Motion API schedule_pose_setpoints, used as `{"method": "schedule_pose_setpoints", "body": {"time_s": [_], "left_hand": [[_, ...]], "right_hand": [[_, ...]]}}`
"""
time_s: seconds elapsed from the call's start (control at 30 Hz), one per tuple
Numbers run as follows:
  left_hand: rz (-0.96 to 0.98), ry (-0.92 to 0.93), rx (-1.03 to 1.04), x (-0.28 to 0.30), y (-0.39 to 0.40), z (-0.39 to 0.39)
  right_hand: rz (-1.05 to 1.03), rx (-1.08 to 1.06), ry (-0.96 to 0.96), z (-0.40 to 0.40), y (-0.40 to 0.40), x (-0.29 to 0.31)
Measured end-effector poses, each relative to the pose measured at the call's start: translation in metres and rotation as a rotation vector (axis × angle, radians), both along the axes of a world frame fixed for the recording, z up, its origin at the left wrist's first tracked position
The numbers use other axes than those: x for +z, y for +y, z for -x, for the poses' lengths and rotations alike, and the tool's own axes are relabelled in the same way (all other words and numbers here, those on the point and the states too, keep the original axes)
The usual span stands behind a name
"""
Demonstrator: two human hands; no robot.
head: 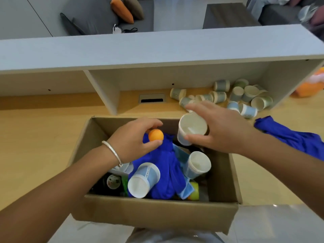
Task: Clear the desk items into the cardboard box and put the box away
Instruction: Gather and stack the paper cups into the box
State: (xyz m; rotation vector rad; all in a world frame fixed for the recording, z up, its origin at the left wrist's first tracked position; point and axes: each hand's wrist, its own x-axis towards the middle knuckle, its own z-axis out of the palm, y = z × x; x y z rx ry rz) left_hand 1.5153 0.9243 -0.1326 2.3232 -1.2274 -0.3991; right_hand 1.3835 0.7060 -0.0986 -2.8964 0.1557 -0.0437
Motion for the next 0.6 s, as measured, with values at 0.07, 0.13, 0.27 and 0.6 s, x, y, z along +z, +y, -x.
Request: {"method": "schedule_pose_setpoints", "body": {"time_s": [0.07, 0.13, 0.27, 0.6], "left_hand": [[-0.010, 0.003, 0.002, -0.001, 0.001, 0.004], [0.013, 0.003, 0.033, 0.001, 0.009, 0.003], [0.105, -0.017, 0.211, 0.008, 0.049, -0.017], [-0.274, -0.056, 0.531, -0.031, 0.113, -0.065]], "right_hand": [[-0.001, -0.010, 0.009, 0.006, 0.000, -0.008], [-0.037, -0.047, 0.009, 0.013, -0.002, -0.015], [-0.048, -0.141, -0.014, 0.024, -0.013, -0.034], [0.162, -0.221, 0.172, 0.018, -0.012, -0.069]]}}
